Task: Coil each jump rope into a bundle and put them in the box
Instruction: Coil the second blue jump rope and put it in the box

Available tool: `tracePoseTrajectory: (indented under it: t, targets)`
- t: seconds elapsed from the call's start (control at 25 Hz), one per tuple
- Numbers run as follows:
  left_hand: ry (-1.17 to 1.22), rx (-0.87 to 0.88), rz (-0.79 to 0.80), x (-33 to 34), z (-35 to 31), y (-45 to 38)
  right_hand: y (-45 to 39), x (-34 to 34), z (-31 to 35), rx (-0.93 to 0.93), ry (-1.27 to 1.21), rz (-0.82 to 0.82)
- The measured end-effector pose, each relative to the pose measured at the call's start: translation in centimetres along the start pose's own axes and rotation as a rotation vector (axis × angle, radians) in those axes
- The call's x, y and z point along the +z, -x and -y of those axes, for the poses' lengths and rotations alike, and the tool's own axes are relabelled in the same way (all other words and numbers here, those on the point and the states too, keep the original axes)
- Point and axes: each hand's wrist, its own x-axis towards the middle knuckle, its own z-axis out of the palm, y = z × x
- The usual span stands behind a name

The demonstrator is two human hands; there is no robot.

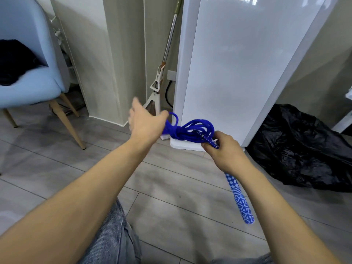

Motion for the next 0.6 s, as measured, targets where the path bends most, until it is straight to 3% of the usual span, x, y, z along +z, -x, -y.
tracePoseTrajectory:
  t: [0.08,0.16,0.2,0.28,0.36,0.48,0.6]
  targets:
    - [-0.157,0.316,0.383,-0.2,-0.3,0.7,0.1,-0.4,-0.1,-0.014,-0.017,-0.024]
    - [-0.205,0.327,0.826,0.4,-0.6,2.6,0.1,-0.7,0.1,-0.061,-0.063,0.004]
    - [-0.173,0.293,0.942,0.9,-0.5,3.4,0.2,-0.9,0.2,-0.079,-0.117,0.031]
    - [0.021,0.232,1.006,1.9,-0.4,4.6,0.2,-1.3,0.3,-0.087,-0.24,0.027]
    - [0.198,0.169,0.93,2.6,-0.7,5.3,0.2,-1.7,0.4,-0.086,-0.27,-0.02]
    - [0.123,0.294,0.797,3.3,-0.6,5.9,0.1,-2.1,0.3,-0.026,-0.354,-0.009]
    - [0.122,0.243,0.859,3.0,0.0,5.4,0.0,-2.3,0.0,0.051,-0.422,0.013]
